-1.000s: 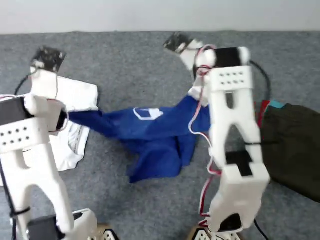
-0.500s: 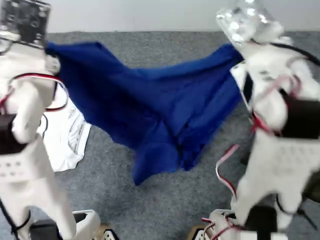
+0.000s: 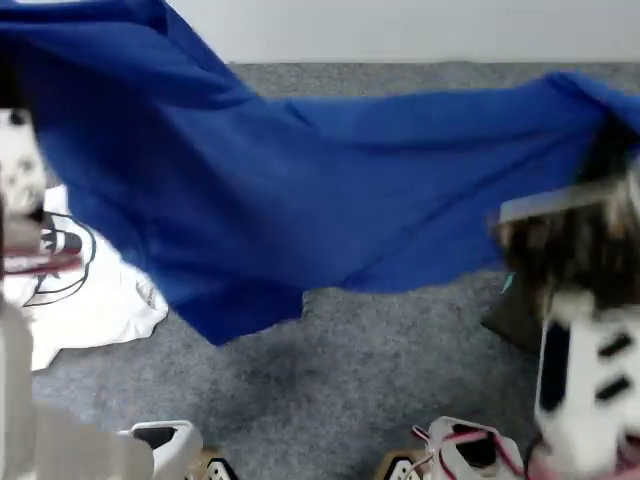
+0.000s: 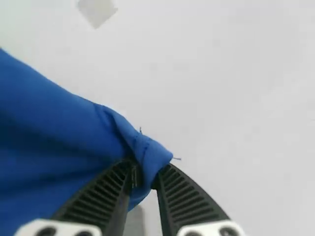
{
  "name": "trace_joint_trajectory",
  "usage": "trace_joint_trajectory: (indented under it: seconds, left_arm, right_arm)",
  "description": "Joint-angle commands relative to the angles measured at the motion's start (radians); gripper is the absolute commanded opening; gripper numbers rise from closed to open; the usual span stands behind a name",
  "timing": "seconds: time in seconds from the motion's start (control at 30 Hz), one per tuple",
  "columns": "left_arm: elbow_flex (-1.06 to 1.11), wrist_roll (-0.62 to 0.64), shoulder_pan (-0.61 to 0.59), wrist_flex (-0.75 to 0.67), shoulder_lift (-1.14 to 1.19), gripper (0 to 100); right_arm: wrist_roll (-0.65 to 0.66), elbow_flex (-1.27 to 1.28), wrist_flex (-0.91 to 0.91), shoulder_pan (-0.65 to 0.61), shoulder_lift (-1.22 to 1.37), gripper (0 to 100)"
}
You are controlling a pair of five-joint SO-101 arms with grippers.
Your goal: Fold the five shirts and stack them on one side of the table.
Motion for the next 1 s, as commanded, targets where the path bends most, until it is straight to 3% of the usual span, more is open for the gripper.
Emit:
trace_joint_trajectory:
  seconds: [0.0, 0.23, 0.53, 0.63, 0.77, 0.97]
  left_arm:
    - [-0.143, -0.080, 0.044, -0.008, -0.014, 1]
    - [-0.216, -0.164, 0.057, 0.023, -0.003, 1]
    - [0.217, -0.166, 0.063, 0.080, 0.117, 1]
    - [0.410, -0.166, 0.064, -0.011, 0.195, 1]
    - [0.631, -0.166, 0.061, -0.258, 0.327, 1]
    - [0.714, -0.166, 0.057, -0.569, 0.552, 1]
  right_arm:
    - [0.040, -0.043, -0.022, 0.038, -0.064, 1.0]
    - [0.121, 0.009, 0.099, 0.067, -0.097, 1.0]
    - [0.117, 0.419, 0.065, -0.045, 0.050, 1.0]
    - [0.115, 0.626, -0.088, -0.059, 0.114, 1.0]
    - [0.097, 0.898, -0.437, -0.059, 0.206, 1.0]
    - [0.097, 1.059, -0.894, -0.058, 0.398, 1.0]
